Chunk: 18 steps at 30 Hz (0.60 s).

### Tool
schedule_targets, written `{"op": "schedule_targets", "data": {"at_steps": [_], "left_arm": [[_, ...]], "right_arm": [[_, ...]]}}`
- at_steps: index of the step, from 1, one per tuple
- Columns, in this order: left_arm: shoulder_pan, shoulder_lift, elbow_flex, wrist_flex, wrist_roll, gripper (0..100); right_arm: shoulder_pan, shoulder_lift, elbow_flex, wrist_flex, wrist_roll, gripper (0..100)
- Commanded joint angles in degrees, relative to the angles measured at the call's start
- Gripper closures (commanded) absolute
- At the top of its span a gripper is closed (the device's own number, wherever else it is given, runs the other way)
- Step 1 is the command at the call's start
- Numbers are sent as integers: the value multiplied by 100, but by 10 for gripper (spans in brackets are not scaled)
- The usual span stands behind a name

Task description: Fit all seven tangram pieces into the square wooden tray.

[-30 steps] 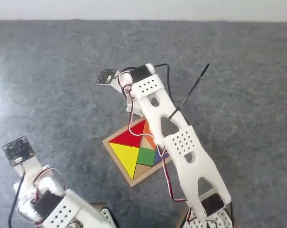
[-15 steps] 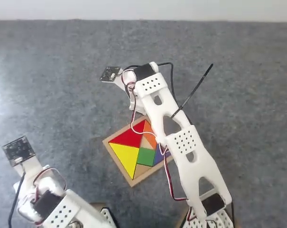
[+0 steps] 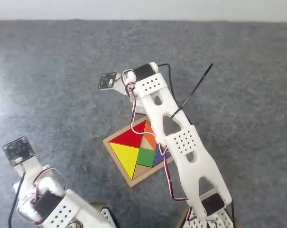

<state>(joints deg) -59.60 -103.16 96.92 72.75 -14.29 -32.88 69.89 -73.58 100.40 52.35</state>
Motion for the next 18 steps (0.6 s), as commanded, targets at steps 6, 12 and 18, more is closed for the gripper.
{"op": "schedule_targets", "data": {"at_steps": [6,12,18], "left_arm": [[-35,-105,-92,9,-44,987],[-35,-105,-92,9,-44,987],[-35,-105,-92,0,-44,987]], "right_arm": [[-57,-40,9,242,325,779],[13,-40,18,233,325,892],[22,-40,18,224,325,921]]}}
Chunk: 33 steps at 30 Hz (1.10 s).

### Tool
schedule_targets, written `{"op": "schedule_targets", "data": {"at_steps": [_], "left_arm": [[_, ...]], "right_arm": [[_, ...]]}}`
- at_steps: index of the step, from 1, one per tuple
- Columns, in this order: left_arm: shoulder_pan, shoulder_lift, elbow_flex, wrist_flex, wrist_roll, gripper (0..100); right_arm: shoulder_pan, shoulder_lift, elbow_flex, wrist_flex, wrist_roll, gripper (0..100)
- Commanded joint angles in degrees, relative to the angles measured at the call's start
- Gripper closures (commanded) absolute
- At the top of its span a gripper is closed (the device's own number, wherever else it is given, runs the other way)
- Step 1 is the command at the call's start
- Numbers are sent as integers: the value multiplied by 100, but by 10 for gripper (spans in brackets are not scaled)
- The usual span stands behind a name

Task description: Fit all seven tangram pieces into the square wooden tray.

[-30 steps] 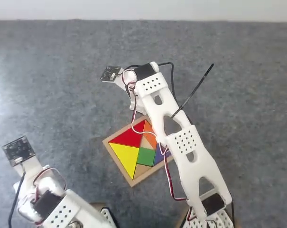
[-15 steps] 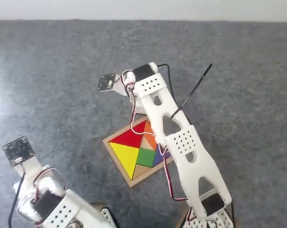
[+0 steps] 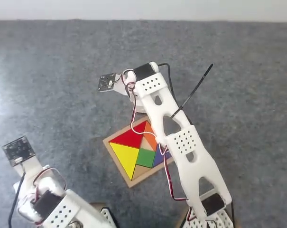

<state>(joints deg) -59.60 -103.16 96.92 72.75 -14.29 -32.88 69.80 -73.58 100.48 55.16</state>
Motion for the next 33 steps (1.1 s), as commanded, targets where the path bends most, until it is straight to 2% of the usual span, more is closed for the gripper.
{"op": "schedule_targets", "data": {"at_steps": [1,6,13,22,25,29,33], "left_arm": [[-35,-105,-92,0,-44,987],[-35,-105,-92,0,-44,987],[-35,-105,-92,0,-44,987],[-35,-105,-92,0,-44,987],[-35,-105,-92,0,-44,987],[-35,-105,-92,0,-44,987],[-35,-105,-92,0,-44,987]], "right_arm": [[22,-31,18,215,44,927],[22,-92,-35,233,-18,933],[224,-549,-422,233,-615,934],[303,-2123,-229,251,-1486,934],[242,-2870,527,259,-1881,934],[31,-4084,2277,251,-2251,958],[-171,-5297,3921,207,-2963,955]]}}
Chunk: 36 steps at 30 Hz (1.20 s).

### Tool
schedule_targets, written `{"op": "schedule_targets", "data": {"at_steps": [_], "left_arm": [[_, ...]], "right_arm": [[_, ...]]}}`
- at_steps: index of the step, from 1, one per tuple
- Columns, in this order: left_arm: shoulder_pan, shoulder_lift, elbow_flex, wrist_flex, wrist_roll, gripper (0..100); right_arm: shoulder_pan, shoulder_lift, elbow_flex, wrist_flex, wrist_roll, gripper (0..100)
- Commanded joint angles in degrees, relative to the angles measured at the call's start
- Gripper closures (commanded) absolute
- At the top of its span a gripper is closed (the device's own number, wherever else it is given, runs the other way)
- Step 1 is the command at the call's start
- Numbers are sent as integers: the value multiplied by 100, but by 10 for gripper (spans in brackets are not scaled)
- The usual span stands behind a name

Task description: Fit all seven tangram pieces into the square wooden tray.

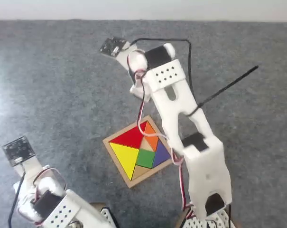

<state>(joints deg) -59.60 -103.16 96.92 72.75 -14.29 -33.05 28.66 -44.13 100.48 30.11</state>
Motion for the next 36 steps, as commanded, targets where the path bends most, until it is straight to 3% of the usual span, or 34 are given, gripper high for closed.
{"op": "schedule_targets", "data": {"at_steps": [1,6,13,23,27,33,36], "left_arm": [[-35,-105,-92,0,-44,987],[-35,-105,-92,0,-44,987],[-35,-105,-92,0,-44,987],[-35,-105,-92,0,-44,987],[-35,-105,-92,0,-44,987],[-35,-105,-92,0,-44,987],[-35,-105,-92,0,-44,987]], "right_arm": [[-215,-1437,1310,189,-571,958],[-602,-2316,2866,-84,-633,958],[-1218,-2905,4853,-1349,651,958],[-1596,-2290,5538,-2923,545,954],[-1648,-1780,5556,-3029,756,950],[-1692,-1895,5495,-2993,440,749],[-1684,-2167,5495,-2897,396,745]]}}
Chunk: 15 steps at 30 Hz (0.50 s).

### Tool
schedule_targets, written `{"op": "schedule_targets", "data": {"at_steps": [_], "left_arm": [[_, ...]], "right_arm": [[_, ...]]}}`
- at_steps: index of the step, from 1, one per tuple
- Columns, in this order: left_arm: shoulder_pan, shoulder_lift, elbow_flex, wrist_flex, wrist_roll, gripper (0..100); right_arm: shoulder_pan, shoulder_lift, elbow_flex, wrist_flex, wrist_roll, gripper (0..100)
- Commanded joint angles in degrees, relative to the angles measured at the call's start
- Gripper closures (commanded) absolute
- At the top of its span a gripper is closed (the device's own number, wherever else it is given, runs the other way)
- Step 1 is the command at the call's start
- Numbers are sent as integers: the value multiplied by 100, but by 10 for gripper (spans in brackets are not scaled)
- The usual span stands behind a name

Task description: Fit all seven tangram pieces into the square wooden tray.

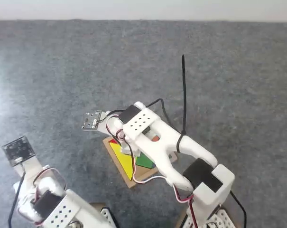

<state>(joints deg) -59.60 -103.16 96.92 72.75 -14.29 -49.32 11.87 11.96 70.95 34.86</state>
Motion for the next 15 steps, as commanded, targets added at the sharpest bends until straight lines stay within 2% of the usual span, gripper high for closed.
{"op": "schedule_targets", "data": {"at_steps": [1,8,15], "left_arm": [[-35,-105,-92,0,-44,987],[-35,-105,-92,0,-44,987],[-35,-105,-92,0,-44,987]], "right_arm": [[-57,-585,-114,127,-79,744],[-92,-927,88,497,-97,747],[-822,-919,1345,-620,-413,807]]}}
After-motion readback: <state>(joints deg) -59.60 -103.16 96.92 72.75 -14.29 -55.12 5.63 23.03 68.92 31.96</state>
